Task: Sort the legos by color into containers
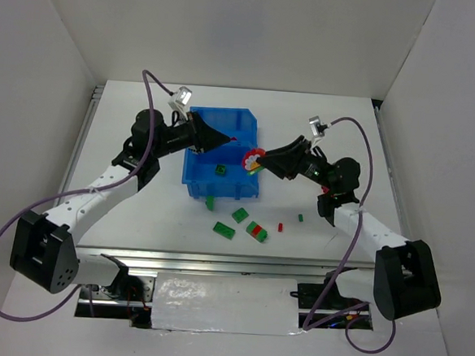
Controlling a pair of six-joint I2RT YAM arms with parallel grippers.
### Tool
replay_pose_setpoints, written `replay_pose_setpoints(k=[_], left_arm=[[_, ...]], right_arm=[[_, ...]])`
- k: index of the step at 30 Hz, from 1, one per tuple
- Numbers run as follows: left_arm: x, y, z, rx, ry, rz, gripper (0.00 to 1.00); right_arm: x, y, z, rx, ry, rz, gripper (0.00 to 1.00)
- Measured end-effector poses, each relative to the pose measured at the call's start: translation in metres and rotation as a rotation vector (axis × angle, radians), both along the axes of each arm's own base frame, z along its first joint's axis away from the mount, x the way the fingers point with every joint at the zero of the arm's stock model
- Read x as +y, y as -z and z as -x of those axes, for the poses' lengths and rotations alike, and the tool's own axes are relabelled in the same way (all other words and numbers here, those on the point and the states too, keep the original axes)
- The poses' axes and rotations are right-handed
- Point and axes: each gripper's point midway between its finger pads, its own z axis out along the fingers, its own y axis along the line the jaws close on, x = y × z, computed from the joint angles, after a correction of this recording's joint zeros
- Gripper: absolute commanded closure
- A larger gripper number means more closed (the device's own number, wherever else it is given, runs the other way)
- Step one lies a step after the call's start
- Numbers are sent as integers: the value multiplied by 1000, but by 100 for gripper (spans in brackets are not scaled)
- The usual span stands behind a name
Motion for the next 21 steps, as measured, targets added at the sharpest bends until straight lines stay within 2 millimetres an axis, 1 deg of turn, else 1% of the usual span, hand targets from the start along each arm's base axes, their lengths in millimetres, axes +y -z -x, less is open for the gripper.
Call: replay_pose_setpoints(k=[2, 3, 5, 7, 9, 11, 13, 15, 16, 18, 20, 21], left_arm=[[15, 20, -14, 72, -74, -40, 40], [24, 28, -20, 95, -119, -65, 24], [42, 35, -25, 122, -210, -106, 14], [54, 31, -18, 117, -263, -133, 11], [65, 20, -8, 94, -303, -149, 8], [77, 10, 2, 70, -343, -164, 7], [89, 7, 10, 71, -392, -193, 1], [99, 11, 17, 93, -429, -222, 0], [101, 15, 21, 97, -426, -244, 1], [98, 18, 30, 92, -375, -268, 1], [78, 17, 45, 58, -227, -247, 0], [65, 16, 55, 38, -133, -218, 1]], right_arm=[[-5, 8, -8, 40, 52, 28, 100], [-7, 10, -9, 55, 78, 44, 100], [-12, 11, -9, 73, 132, 70, 100], [-18, 8, -9, 85, 190, 89, 100], [-24, 4, -10, 95, 247, 106, 100], [-31, 3, -16, 117, 314, 131, 100], [-36, 6, -21, 139, 366, 162, 100], [-40, 14, -26, 170, 407, 199, 100], [-40, 19, -25, 181, 405, 218, 100], [-35, 28, -18, 189, 355, 250, 100], [-20, 31, -1, 173, 241, 268, 100], [-10, 32, 11, 161, 171, 276, 100]])
